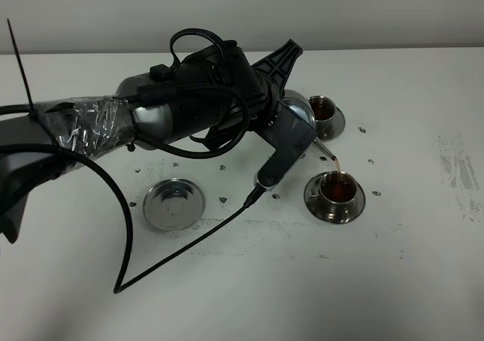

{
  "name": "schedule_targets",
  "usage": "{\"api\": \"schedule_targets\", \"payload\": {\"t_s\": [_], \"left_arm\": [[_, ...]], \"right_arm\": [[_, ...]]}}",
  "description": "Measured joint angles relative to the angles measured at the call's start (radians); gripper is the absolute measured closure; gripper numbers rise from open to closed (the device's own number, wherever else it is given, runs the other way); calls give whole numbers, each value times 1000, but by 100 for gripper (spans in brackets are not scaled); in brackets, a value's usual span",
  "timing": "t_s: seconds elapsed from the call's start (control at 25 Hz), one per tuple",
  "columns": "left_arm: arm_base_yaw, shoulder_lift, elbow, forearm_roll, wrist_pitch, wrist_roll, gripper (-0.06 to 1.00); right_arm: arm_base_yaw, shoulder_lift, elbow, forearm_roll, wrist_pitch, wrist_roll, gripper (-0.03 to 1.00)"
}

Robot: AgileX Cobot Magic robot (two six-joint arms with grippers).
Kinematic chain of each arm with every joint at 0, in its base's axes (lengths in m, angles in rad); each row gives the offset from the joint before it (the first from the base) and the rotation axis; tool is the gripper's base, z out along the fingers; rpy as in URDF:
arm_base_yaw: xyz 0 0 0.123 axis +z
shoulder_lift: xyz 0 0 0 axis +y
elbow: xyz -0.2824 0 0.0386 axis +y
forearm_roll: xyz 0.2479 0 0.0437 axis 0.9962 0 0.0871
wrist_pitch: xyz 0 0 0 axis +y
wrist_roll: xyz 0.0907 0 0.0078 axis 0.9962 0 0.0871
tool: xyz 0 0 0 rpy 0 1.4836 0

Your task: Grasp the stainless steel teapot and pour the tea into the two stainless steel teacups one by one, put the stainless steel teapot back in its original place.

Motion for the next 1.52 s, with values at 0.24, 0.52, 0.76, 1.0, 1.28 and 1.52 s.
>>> {"api": "schedule_targets", "payload": {"t_s": [0.24,0.52,0.76,1.0,1.28,1.52], "left_arm": [[0,0,0,3,-3,3,75],[0,0,0,3,-3,27,75],[-9,0,0,5,-11,33,75],[-9,0,0,5,-11,33,75],[-9,0,0,5,-11,33,75],[-9,0,0,6,-11,34,75]], "right_arm": [[0,0,0,0,0,0,37],[0,0,0,0,0,0,37],[0,0,0,0,0,0,37],[0,0,0,0,0,0,37],[0,0,0,0,0,0,37],[0,0,0,0,0,0,37]]}}
